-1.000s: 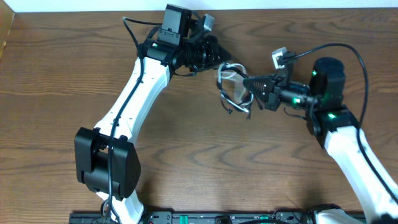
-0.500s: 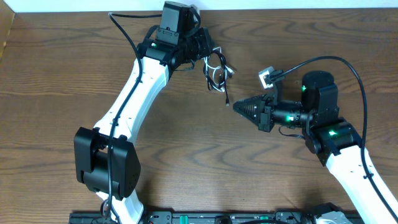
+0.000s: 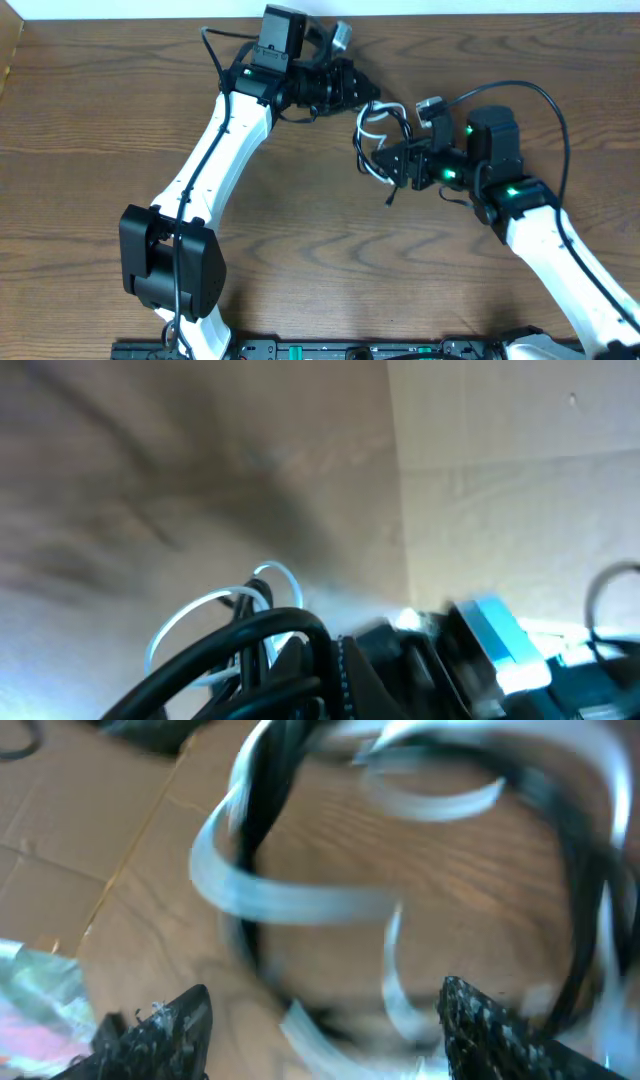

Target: Untangle cables

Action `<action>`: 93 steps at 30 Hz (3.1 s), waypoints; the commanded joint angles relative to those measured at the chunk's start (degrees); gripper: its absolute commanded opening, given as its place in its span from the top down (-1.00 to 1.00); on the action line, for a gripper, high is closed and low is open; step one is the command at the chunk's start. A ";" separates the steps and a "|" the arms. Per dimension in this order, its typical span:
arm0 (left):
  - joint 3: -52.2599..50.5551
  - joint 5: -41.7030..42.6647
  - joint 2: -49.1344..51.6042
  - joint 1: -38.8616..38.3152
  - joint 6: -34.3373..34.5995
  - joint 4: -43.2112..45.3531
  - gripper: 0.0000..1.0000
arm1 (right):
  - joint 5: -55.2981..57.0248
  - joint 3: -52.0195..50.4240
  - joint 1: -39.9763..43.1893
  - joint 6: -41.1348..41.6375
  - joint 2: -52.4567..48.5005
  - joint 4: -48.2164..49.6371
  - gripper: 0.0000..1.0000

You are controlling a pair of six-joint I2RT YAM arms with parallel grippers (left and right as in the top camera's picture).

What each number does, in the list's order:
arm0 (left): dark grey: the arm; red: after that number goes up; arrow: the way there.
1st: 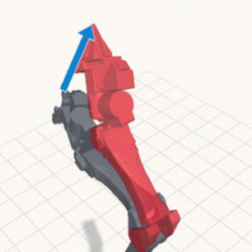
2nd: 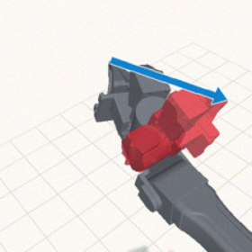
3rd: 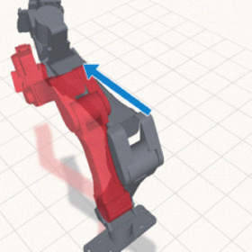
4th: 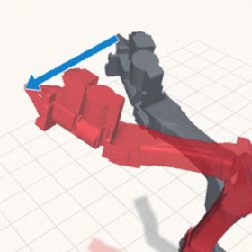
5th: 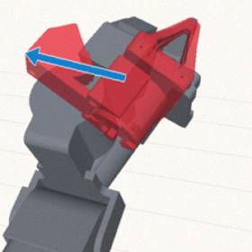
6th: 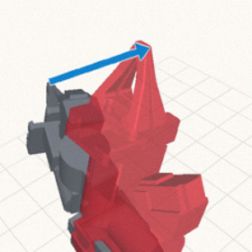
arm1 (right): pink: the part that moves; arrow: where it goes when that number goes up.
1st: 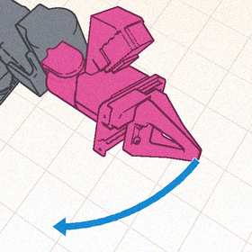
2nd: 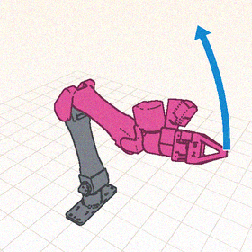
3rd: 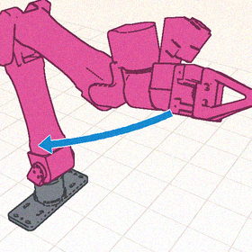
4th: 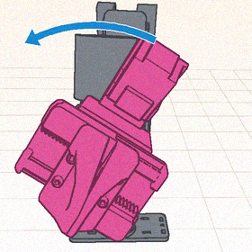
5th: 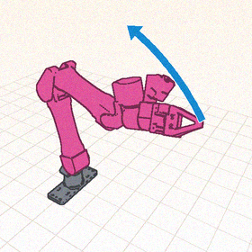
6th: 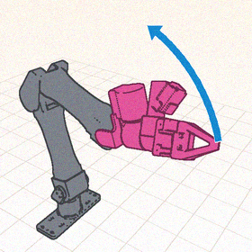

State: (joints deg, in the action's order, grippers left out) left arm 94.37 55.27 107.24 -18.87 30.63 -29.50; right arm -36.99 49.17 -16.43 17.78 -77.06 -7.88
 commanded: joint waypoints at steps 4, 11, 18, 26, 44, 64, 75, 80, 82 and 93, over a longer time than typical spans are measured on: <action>0.24 5.64 -0.42 0.13 0.92 -6.78 0.85 | 1.53 0.66 -0.17 -0.44 -5.99 7.45 -0.29; 0.24 5.81 -0.42 0.13 0.94 -10.58 0.85 | -0.24 0.66 -0.46 2.01 -10.10 12.44 -0.17; 0.24 5.57 -0.42 -0.35 3.78 -10.54 0.85 | 5.16 0.66 -1.97 4.92 -10.71 13.38 -0.10; 0.24 6.64 -0.42 0.00 8.15 -8.28 0.85 | 4.96 0.66 -5.31 4.90 -11.47 10.71 -0.21; 0.24 5.66 -0.42 5.11 8.55 -1.75 0.85 | 10.10 0.66 0.11 7.30 -6.01 6.23 0.98; 0.24 -15.82 -0.42 8.04 -1.84 -14.01 0.85 | 36.50 0.66 0.81 7.02 15.17 -25.79 0.98; 0.24 6.91 -0.42 7.80 -22.58 -14.23 0.85 | 17.38 0.66 0.81 -4.26 14.12 -16.68 -0.18; 0.24 13.35 -0.42 6.67 -24.44 -15.54 0.85 | 9.92 0.66 0.81 -5.86 9.92 -10.38 -0.25; 0.24 14.40 -0.42 5.92 -24.44 -16.94 0.85 | 7.69 0.66 0.81 -6.12 7.80 -8.04 -0.20; 0.24 14.67 -0.42 4.74 -24.46 -29.62 0.85 | -4.59 0.66 0.81 -14.27 1.03 -1.79 -0.03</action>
State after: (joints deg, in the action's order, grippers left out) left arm 94.32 67.59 107.24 -14.31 7.20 -57.34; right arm -36.71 49.34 -15.86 7.57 -75.20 -9.76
